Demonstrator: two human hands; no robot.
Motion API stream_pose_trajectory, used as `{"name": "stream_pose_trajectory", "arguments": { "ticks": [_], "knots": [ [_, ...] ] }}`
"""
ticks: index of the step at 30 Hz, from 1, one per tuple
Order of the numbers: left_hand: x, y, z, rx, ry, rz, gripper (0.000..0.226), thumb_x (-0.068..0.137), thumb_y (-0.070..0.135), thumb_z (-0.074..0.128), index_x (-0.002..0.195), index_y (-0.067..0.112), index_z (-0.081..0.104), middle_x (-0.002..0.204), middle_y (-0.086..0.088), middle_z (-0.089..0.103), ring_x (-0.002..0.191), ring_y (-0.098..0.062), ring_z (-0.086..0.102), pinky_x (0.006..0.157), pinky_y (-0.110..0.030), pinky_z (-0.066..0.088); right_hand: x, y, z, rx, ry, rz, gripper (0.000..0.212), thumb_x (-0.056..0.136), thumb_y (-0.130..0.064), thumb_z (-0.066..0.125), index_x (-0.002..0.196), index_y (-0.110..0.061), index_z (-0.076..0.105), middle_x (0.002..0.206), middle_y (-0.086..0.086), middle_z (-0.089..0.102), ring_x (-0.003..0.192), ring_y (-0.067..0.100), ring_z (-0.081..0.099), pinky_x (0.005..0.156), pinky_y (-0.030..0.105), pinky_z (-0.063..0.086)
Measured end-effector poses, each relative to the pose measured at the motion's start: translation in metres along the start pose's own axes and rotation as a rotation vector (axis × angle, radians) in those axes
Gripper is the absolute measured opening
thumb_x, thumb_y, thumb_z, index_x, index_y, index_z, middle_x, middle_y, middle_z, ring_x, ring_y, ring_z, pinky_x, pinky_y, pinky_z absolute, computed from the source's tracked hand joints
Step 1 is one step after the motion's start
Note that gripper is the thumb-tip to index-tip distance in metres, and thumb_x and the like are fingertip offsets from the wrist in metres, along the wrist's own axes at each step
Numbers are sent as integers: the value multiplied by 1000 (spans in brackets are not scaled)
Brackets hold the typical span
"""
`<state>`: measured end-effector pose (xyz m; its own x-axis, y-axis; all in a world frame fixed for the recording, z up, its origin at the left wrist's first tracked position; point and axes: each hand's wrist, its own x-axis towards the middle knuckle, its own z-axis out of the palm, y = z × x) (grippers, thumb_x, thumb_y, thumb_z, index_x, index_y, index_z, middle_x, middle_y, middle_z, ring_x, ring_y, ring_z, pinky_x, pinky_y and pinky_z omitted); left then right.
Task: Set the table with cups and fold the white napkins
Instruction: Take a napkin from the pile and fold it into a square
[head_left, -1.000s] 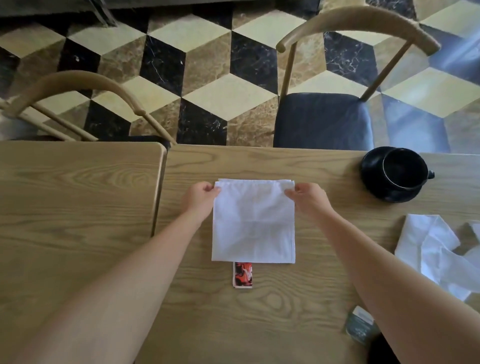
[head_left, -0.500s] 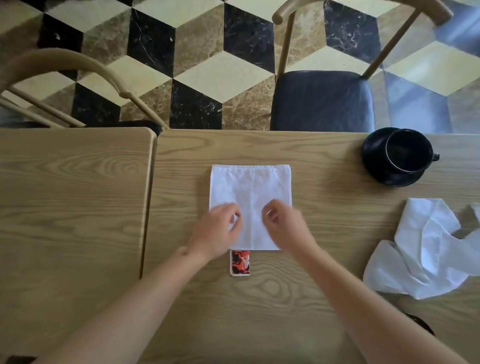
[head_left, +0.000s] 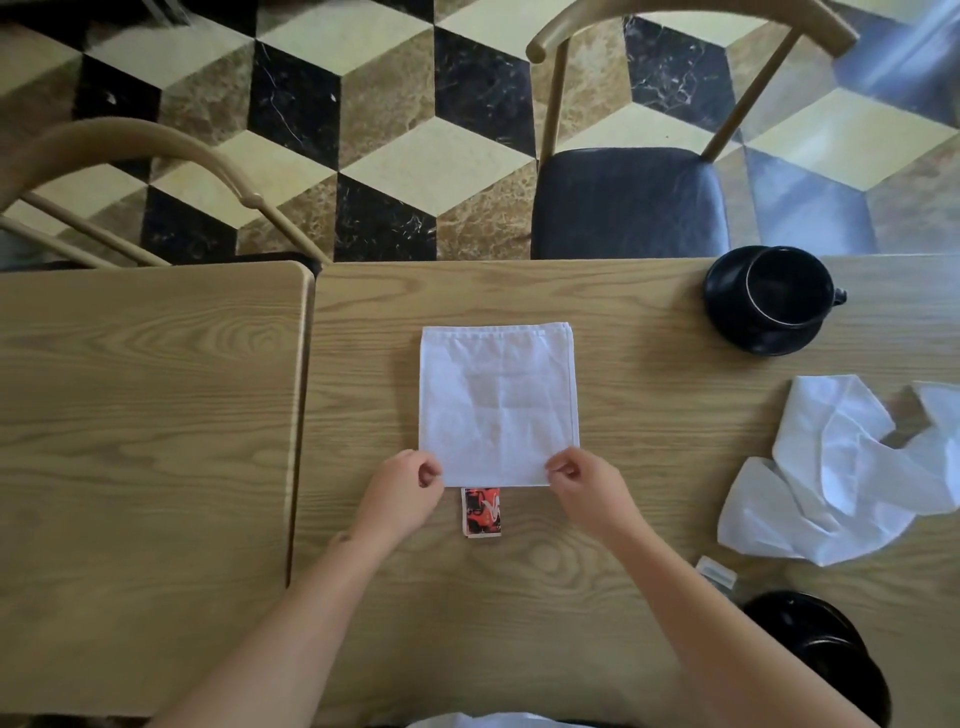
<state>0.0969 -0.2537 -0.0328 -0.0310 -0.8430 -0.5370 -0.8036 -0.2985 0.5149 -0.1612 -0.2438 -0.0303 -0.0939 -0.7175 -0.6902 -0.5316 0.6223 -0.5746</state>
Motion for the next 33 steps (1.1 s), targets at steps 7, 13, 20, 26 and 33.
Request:
{"name": "stream_pose_trajectory", "arguments": {
  "ticks": [7, 13, 20, 26, 33],
  "knots": [
    [-9, 0, 3, -21, 67, -82, 9, 91, 14, 63, 94, 20, 68, 91, 10, 62, 78, 0, 57, 66, -16, 42, -3, 19, -24, 25, 50, 104, 18, 89, -22, 59, 104, -24, 68, 92, -10, 68, 80, 11, 64, 59, 23, 45],
    [-14, 2, 3, -621, 223, -578, 13, 87, 20, 69, 97, 12, 68, 85, -2, 73, 74, -16, 72, 58, -29, 55, -8, 8, -18, 163, 115, 262, 25, 83, -27, 68, 96, -6, 68, 77, 0, 72, 68, 22, 72, 63, 38, 58],
    [-12, 15, -17, -749, -25, -611, 15, 90, 16, 73, 100, 7, 69, 74, -5, 59, 58, -14, 52, 47, -24, 41, -18, -8, -26, 316, 4, 285, 26, 89, -33, 69, 70, -16, 61, 61, -1, 52, 49, 17, 49, 47, 24, 37],
    [-58, 17, -20, -904, -32, -523, 8, 93, 8, 68, 94, 0, 67, 73, -11, 67, 56, -18, 62, 48, -26, 45, -63, 2, -31, 453, 4, 210, 22, 89, -22, 71, 74, -14, 57, 63, -1, 51, 47, 12, 45, 51, 26, 36],
    [-131, -9, 18, -897, -169, -594, 5, 94, 5, 66, 90, 3, 63, 66, -10, 71, 48, -13, 63, 45, -21, 46, -119, 49, -17, 396, -56, 304, 15, 90, -21, 70, 87, -7, 67, 63, 0, 56, 49, 13, 47, 47, 25, 34]
  ]
}}
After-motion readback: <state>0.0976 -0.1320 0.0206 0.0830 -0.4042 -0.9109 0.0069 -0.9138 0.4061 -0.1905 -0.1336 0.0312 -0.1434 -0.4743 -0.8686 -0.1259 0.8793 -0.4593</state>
